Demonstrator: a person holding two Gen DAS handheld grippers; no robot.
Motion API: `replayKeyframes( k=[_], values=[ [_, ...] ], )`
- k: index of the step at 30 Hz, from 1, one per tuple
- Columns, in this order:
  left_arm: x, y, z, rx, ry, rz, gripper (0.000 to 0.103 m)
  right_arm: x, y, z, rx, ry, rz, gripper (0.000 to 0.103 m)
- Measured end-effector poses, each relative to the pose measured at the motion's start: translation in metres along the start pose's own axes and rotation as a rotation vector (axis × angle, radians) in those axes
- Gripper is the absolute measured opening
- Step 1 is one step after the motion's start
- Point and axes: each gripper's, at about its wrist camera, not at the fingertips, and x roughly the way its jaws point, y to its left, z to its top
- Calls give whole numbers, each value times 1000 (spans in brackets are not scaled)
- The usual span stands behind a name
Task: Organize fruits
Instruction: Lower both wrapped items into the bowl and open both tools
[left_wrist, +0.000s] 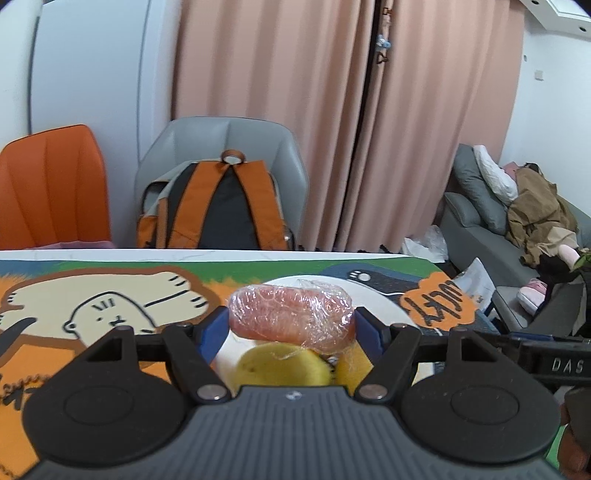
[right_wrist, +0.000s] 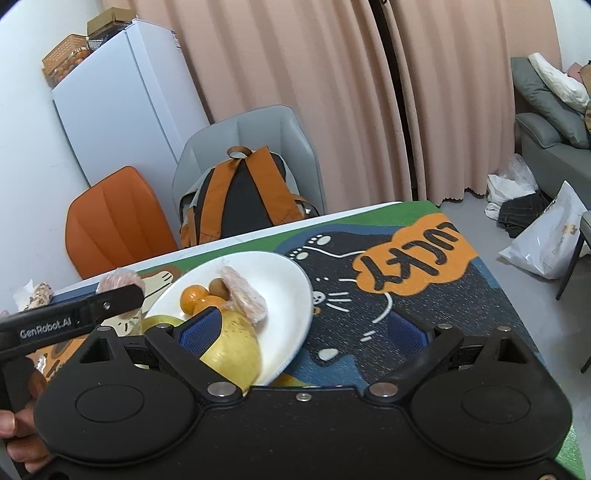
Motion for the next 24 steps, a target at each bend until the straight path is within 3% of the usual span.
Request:
replayKeyframes(
  k=[12,24],
  values=[
    [17,-37,6,43,6,-79,72,-9,-30,-6,43,-1,-32,95],
    [39,-60,12,87,11,-109,72,-12,-43,-8,54,-1,-59,95]
  ],
)
